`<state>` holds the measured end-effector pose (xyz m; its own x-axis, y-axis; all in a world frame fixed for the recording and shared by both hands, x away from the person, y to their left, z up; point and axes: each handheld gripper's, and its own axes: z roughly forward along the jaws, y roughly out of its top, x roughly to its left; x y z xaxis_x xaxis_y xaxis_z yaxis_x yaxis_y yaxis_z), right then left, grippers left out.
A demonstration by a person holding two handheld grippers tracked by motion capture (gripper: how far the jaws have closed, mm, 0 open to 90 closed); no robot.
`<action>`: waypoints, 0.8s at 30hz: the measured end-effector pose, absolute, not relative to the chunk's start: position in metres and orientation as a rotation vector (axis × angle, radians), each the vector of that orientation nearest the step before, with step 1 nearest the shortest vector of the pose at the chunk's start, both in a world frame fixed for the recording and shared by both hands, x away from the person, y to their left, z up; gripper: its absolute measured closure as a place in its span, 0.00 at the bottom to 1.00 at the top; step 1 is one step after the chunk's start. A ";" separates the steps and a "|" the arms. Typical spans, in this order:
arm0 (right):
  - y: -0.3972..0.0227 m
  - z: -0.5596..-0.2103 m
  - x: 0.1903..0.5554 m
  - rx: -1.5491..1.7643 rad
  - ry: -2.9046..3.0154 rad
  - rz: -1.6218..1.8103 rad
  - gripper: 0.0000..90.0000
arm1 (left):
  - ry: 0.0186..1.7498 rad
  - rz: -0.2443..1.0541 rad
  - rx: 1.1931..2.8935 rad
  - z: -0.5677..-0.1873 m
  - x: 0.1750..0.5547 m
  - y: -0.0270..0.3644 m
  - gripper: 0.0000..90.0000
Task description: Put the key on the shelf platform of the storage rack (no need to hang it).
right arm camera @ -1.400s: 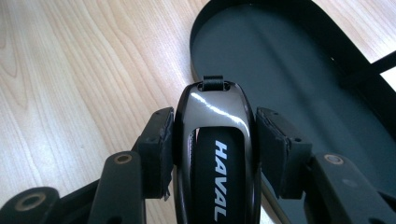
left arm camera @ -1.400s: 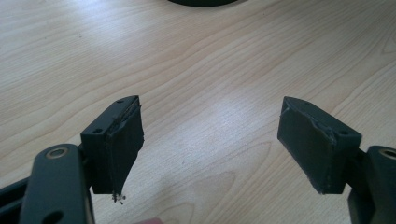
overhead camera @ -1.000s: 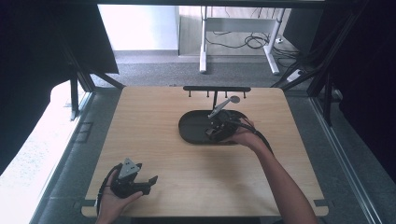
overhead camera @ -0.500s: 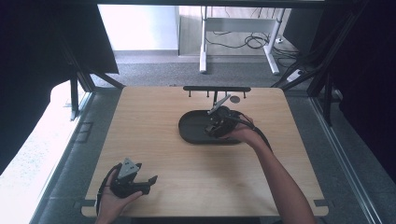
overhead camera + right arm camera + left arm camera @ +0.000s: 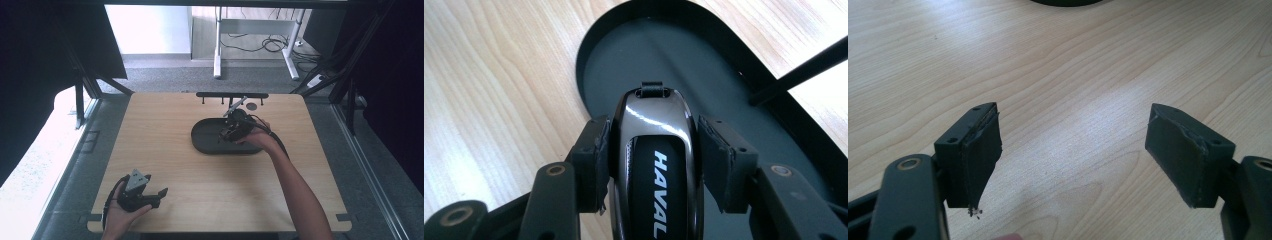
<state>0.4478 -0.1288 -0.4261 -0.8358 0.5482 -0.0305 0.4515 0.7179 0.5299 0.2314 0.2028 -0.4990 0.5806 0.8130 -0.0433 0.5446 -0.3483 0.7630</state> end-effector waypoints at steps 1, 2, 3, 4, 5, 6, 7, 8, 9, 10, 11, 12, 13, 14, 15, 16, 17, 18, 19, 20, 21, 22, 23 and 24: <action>-0.129 -0.427 0.449 0.810 2.733 0.772 0.55 | 1.079 0.447 2.045 -0.499 0.231 0.203 0.25; -0.130 -0.427 0.450 0.812 2.734 0.773 0.55 | 1.079 0.447 2.045 -0.499 0.231 0.203 0.25; -0.130 -0.428 0.451 0.815 2.732 0.774 0.55 | 1.079 0.446 2.045 -0.499 0.231 0.203 0.25; -0.130 -0.429 0.452 0.819 2.733 0.780 0.55 | 1.079 0.446 2.045 -0.499 0.231 0.204 0.25; -0.130 -0.430 0.454 0.822 2.734 0.783 0.55 | 1.080 0.447 2.044 -0.499 0.231 0.204 0.25; -0.130 -0.430 0.454 0.827 2.735 0.784 0.55 | 1.081 0.447 2.044 -0.499 0.231 0.204 0.25; -0.129 -0.432 0.456 0.830 2.734 0.783 0.55 | 1.082 0.448 2.043 -0.499 0.231 0.204 0.25; -0.129 -0.432 0.456 0.830 2.734 0.783 0.55 | 1.082 0.448 2.043 -0.499 0.231 0.204 0.25; -0.128 -0.433 0.456 0.827 2.736 0.782 0.55 | 1.083 0.448 2.043 -0.499 0.231 0.204 0.25; -0.127 -0.434 0.457 0.824 2.736 0.777 0.55 | 1.084 0.448 2.041 -0.499 0.232 0.204 0.25; -0.127 -0.434 0.457 0.824 2.736 0.777 0.55 | 1.084 0.447 2.042 -0.499 0.232 0.204 0.25; -0.126 -0.435 0.458 0.821 2.737 0.771 0.55 | 1.085 0.448 2.043 -0.499 0.232 0.204 0.25; -0.124 -0.435 0.458 0.818 2.738 0.766 0.55 | 1.085 0.448 2.043 -0.499 0.232 0.204 0.25; -0.123 -0.436 0.459 0.815 2.738 0.766 0.55 | 1.085 0.448 2.043 -0.499 0.231 0.204 0.25; -0.121 -0.437 0.459 0.812 2.740 0.764 0.55 | 1.084 0.447 2.043 -0.499 0.231 0.205 0.25; -0.118 -0.438 0.460 0.801 2.745 0.763 0.55 | 1.084 0.447 2.042 -0.499 0.231 0.205 0.25; -0.117 -0.440 0.461 0.800 2.746 0.761 0.55 | 1.084 0.448 2.042 -0.499 0.231 0.205 0.25; -0.117 -0.440 0.461 0.800 2.746 0.761 0.55 | 1.084 0.448 2.042 -0.499 0.231 0.205 0.25; -0.116 -0.443 0.462 0.798 2.747 0.756 0.55 | 1.084 0.448 2.042 -0.499 0.231 0.205 0.25; -0.116 -0.443 0.462 0.798 2.747 0.756 0.55 | 1.083 0.448 2.042 -0.499 0.231 0.205 0.25; -0.116 -0.444 0.463 0.805 2.749 0.749 0.55 | 1.083 0.448 2.042 -0.499 0.231 0.205 0.25; -0.115 -0.445 0.464 0.806 2.749 0.744 0.55 | 1.083 0.447 2.043 -0.499 0.232 0.205 0.25; -0.115 -0.447 0.464 0.803 2.750 0.742 0.55 | 1.084 0.448 2.043 -0.499 0.232 0.205 0.25; -0.115 -0.447 0.464 0.802 2.751 0.735 0.55 | 1.083 0.445 2.045 -0.499 0.232 0.204 0.25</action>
